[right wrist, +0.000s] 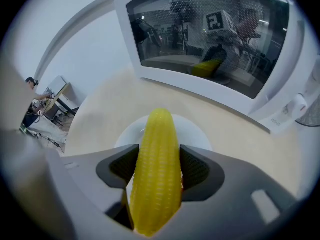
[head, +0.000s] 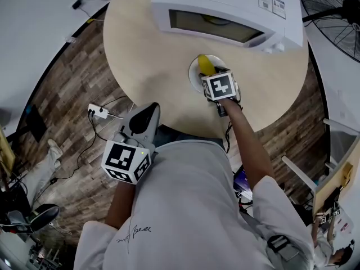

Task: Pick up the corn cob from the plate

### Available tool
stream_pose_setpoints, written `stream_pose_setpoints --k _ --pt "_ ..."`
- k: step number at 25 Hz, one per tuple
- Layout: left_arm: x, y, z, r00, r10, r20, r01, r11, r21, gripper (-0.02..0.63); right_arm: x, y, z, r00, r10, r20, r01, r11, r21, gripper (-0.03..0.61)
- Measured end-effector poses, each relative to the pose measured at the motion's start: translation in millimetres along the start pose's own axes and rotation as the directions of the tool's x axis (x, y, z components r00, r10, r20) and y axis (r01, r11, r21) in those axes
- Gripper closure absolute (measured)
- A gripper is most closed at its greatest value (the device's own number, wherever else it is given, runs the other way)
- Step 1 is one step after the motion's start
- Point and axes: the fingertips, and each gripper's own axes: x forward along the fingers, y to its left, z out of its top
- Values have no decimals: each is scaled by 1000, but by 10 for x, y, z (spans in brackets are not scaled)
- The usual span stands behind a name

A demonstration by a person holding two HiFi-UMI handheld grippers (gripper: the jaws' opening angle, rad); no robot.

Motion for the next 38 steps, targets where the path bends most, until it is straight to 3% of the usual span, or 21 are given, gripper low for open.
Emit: stream_pose_setpoints --k 38 --pt "-126 -167 -36 999 -42 28 42 999 -11 615 -333 31 -93 999 18 47 -21 998 65 308"
